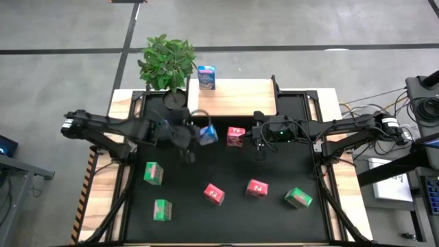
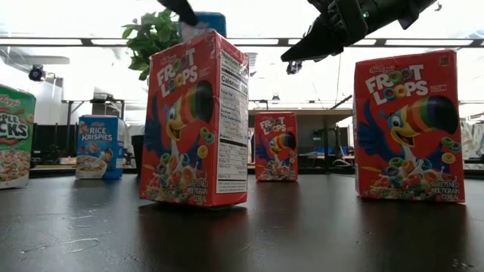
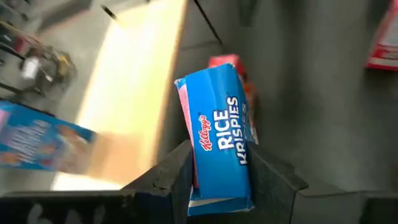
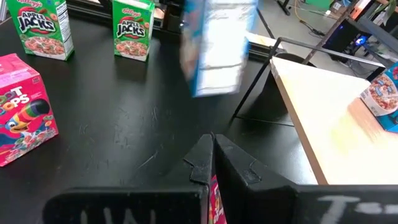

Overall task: Stack cereal on shelf
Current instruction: Put the bottom blue cereal box aligned with the other blue cereal box on the shelf

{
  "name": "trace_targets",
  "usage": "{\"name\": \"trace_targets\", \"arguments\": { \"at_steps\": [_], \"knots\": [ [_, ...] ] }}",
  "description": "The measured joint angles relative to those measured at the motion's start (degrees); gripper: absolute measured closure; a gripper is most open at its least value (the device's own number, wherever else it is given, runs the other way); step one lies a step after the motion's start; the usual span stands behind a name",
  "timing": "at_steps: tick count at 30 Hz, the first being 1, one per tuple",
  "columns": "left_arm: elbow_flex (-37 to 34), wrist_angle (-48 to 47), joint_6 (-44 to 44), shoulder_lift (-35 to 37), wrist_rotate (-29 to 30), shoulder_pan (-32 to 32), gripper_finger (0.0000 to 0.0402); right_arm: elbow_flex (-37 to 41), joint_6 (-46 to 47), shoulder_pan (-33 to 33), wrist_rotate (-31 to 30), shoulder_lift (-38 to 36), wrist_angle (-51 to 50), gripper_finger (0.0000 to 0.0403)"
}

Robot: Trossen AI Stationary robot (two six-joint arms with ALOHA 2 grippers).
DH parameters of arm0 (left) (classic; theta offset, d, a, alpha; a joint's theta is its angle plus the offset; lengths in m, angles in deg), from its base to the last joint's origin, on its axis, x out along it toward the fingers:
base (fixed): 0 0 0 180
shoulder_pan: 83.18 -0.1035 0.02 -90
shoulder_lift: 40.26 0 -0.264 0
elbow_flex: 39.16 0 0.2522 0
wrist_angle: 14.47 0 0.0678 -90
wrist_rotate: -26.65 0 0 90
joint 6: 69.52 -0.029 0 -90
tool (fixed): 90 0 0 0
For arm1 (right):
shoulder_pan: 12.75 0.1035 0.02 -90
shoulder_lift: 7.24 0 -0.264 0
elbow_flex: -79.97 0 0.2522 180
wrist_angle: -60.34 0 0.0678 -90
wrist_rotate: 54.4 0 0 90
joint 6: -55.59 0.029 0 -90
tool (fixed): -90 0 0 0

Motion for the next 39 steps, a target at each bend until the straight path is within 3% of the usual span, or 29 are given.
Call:
{"name": "trace_targets", "arguments": {
  "at_steps": [9, 17, 29, 39],
  "knots": [
    [3.8, 3.2, -7.9, 0.0, -6.2, -15.0, 0.0281, 0.0, -0.3, 0.0, 0.0, 0.0, 0.0, 0.0394],
    [3.0, 6.4, -5.9, -0.9, -13.0, -25.6, 0.0280, 0.0, 0.2, 0.0, 0.0, 0.0, 0.0, 0.0394],
    [3.1, 10.7, -8.2, -5.8, -14.9, -28.9, 0.0279, 0.0, 0.3, 0.0, 0.0, 0.0, -0.4, 0.0394],
    [3.1, 11.8, -9.6, -7.9, -14.5, -29.1, 0.0233, 0.0, 0.8, 0.0, 0.0, 0.0, -0.6, 0.0394]
  ]
}}
